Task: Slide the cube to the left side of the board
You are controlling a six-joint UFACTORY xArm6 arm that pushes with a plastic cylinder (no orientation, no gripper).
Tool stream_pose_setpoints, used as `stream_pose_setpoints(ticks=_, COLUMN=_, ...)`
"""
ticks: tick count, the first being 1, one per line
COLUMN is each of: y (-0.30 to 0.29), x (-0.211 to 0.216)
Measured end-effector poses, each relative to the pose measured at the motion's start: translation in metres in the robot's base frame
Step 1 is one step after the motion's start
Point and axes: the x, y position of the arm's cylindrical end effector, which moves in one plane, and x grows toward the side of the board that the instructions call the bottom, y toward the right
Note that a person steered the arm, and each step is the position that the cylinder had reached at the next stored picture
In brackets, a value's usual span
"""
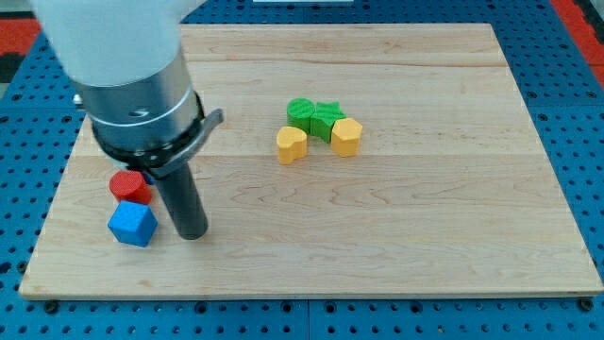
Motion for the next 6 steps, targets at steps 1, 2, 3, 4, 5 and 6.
stream_pose_setpoints(ticks=1, y=-0.0276, x=0.0)
stream_pose_setpoints(ticks=2, y=-0.0313, x=0.0)
stream_pose_setpoints(ticks=3, y=-0.0315, x=0.0)
stream_pose_setpoints(ticks=4, y=-0.0336, x=0.0)
stream_pose_setpoints(ticks=5, y=-0.0348, x=-0.0004)
stream_pose_setpoints(ticks=6, y=-0.0348, x=-0.0014)
